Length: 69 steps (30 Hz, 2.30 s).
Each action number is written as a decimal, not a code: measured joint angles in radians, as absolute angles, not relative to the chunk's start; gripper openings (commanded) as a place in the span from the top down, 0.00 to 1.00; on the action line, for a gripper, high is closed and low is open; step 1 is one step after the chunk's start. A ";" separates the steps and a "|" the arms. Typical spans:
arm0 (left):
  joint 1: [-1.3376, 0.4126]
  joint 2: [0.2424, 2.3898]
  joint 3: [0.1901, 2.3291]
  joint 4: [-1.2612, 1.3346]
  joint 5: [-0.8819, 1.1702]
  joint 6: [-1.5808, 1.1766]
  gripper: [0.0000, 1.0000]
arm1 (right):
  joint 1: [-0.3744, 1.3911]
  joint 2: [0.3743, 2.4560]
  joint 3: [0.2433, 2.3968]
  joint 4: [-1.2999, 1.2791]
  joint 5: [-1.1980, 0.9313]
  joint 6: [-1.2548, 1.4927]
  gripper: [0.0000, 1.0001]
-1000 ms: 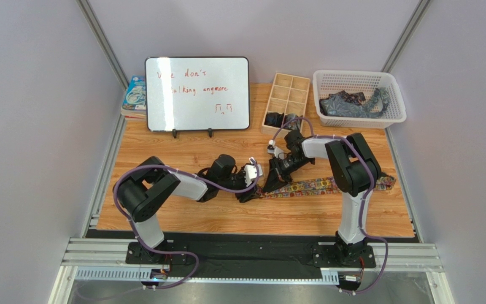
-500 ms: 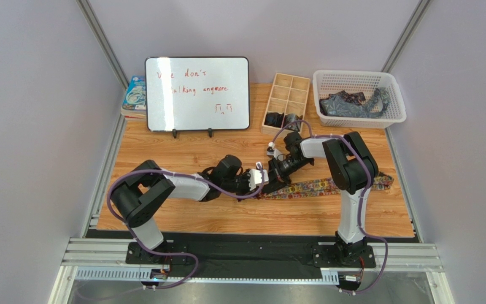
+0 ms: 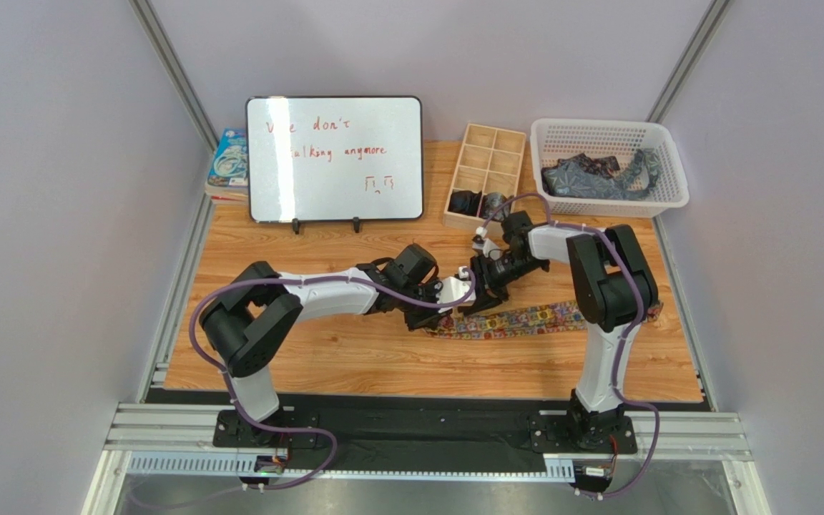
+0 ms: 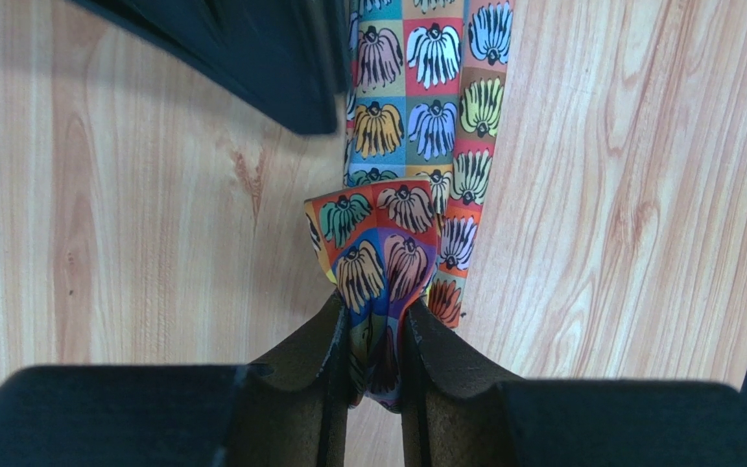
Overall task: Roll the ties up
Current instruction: Roll the tie at the center of the board.
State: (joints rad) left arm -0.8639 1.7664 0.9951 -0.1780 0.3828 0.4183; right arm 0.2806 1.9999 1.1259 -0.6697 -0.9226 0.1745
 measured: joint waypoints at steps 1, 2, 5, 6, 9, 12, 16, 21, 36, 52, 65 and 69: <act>-0.865 1.768 0.998 -0.188 0.381 0.422 0.84 | 0.267 1.989 1.126 -0.674 -0.918 0.175 0.73; -0.865 1.769 0.999 -0.195 0.380 0.427 0.84 | 0.257 1.979 1.126 -0.676 -0.916 0.175 0.73; -0.870 1.769 1.004 -0.213 0.371 0.438 0.84 | 0.238 1.959 1.126 -0.672 -0.918 0.196 0.69; -0.871 1.769 1.004 -0.215 0.368 0.442 0.83 | 0.240 1.955 1.126 -0.669 -0.920 0.208 0.68; -0.875 1.769 1.006 -0.219 0.361 0.450 0.83 | 0.273 1.941 1.126 -0.646 -0.933 0.258 0.66; -0.876 1.769 1.007 -0.221 0.360 0.452 0.83 | 0.312 1.940 1.126 -0.616 -0.944 0.300 0.63; -0.876 1.769 1.007 -0.221 0.358 0.452 0.82 | 0.352 1.940 1.126 -0.590 -0.945 0.334 0.56; -0.877 1.769 1.007 -0.221 0.356 0.452 0.82 | 0.385 1.940 1.116 -0.574 -0.936 0.348 0.55; -0.876 1.779 1.015 -0.229 0.348 0.435 0.63 | 0.410 1.969 1.087 -0.515 -0.963 0.409 1.00; -0.835 1.687 0.905 -0.147 0.365 0.331 0.12 | 0.365 2.005 1.018 -0.432 -1.054 0.406 1.00; -0.906 1.700 0.802 0.113 0.332 0.224 0.18 | 0.356 2.009 1.002 -0.391 -1.083 0.404 1.00; -0.948 1.757 0.860 0.138 0.236 0.241 0.38 | 0.355 2.009 1.001 -0.391 -1.085 0.404 1.00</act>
State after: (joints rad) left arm -0.9482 1.7569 0.8600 0.1379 0.2359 0.2413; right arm 0.3546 2.0094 1.0012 -0.3912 -1.0847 0.4038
